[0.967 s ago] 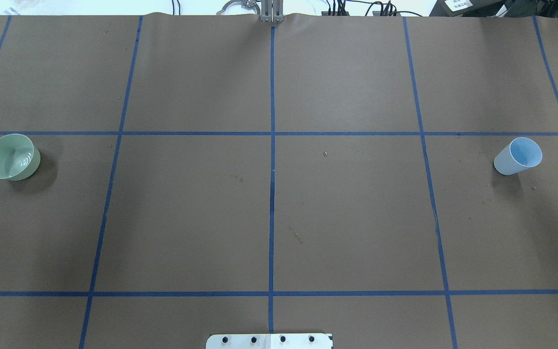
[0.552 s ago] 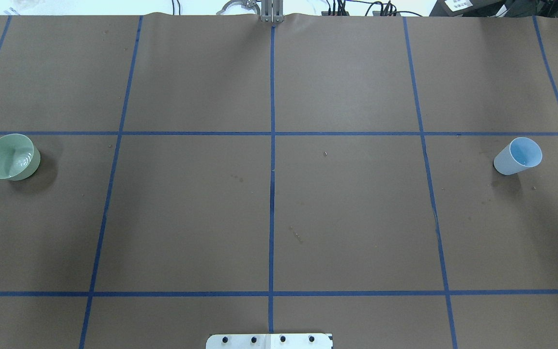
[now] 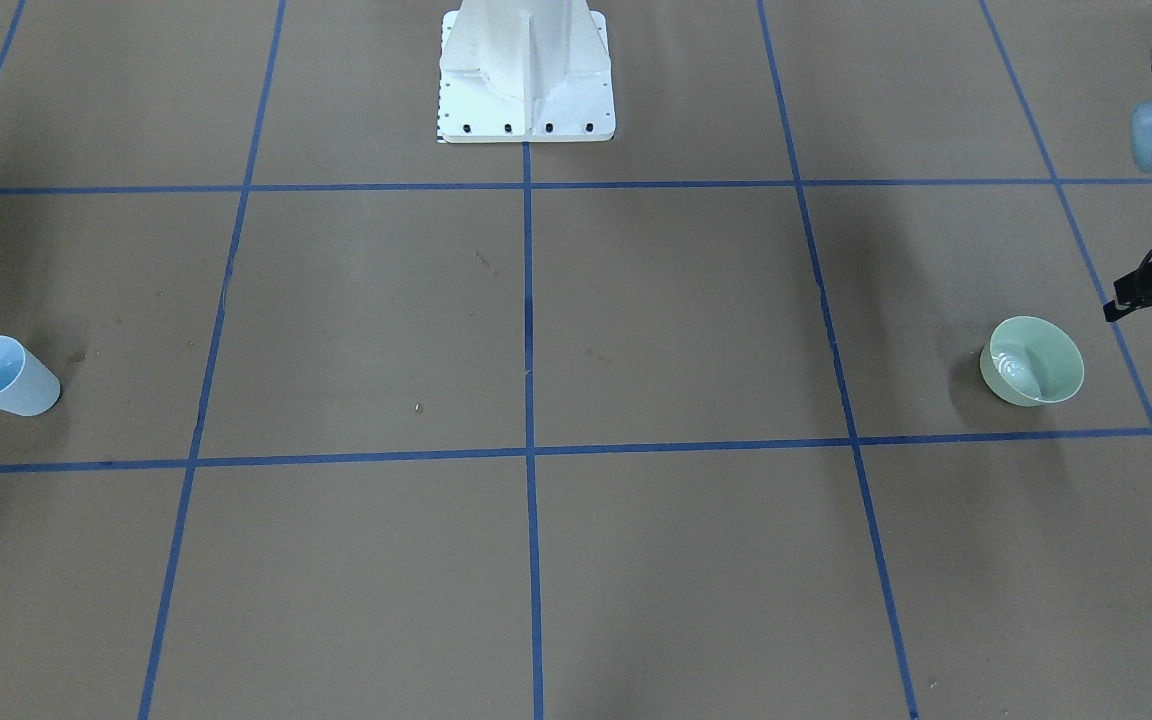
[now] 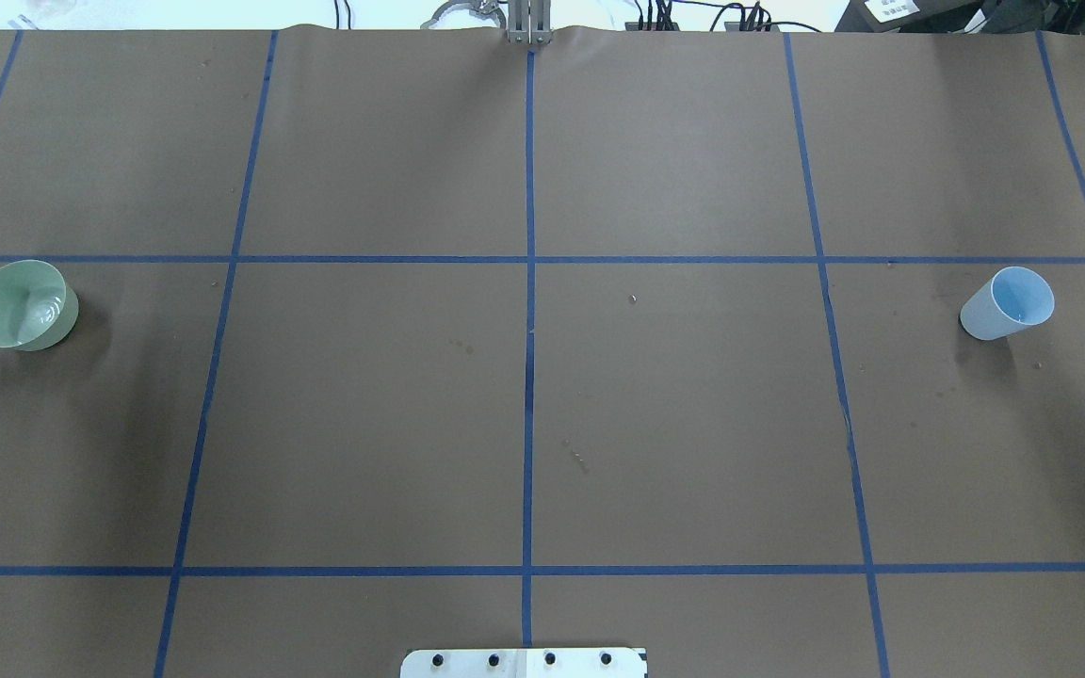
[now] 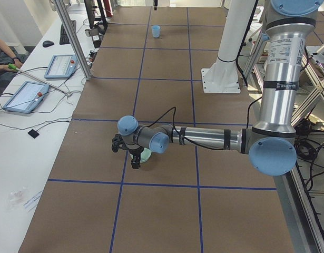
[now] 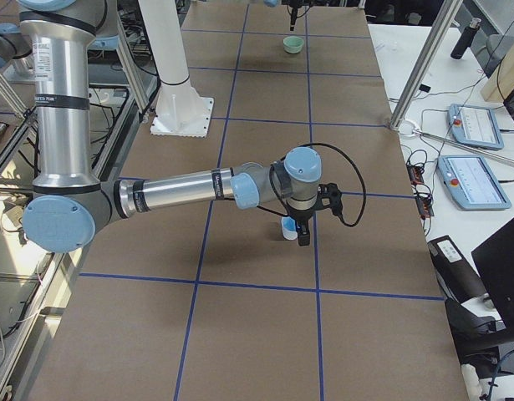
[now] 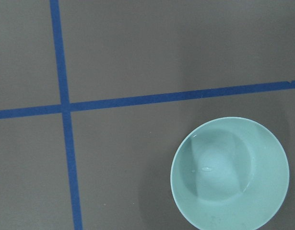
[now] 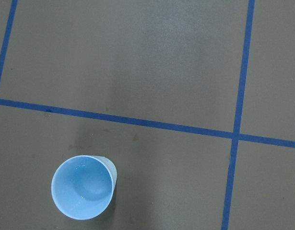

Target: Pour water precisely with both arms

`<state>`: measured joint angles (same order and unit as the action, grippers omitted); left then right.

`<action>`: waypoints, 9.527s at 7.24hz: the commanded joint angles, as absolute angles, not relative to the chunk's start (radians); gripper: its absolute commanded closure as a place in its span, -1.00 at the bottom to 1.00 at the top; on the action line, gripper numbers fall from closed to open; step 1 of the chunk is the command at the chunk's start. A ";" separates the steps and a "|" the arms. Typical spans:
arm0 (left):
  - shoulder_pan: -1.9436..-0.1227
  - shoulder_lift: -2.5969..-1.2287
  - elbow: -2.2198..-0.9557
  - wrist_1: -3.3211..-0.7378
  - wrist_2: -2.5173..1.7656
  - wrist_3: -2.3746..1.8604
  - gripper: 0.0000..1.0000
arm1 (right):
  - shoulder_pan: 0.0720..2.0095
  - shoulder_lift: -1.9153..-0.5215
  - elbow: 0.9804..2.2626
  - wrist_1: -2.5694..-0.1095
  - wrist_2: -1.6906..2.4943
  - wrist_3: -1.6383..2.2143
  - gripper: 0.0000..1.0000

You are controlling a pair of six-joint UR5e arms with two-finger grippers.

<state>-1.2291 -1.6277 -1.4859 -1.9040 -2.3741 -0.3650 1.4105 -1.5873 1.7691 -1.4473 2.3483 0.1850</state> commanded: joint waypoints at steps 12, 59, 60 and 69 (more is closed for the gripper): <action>-1.154 -1.784 -1.435 -2.049 -2.522 -0.723 1.00 | 1.410 -1.611 1.782 -1.447 2.349 0.190 -0.99; -0.744 -2.111 -1.836 -1.674 -2.137 -1.298 -0.70 | 0.943 -1.721 1.273 0.147 1.979 0.489 -0.98; -0.744 -2.106 -1.836 -1.674 -2.137 -1.298 -0.70 | 0.943 -1.701 1.243 0.147 1.968 0.489 -0.98; -0.746 -2.098 -1.836 -1.674 -2.137 -1.298 -0.77 | 0.936 -1.635 1.218 0.141 1.925 0.512 -0.98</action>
<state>-0.7469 -2.0992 -1.8364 -1.6736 -2.1368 -1.2978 0.9365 -1.6400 1.2217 0.1412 1.9259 0.5121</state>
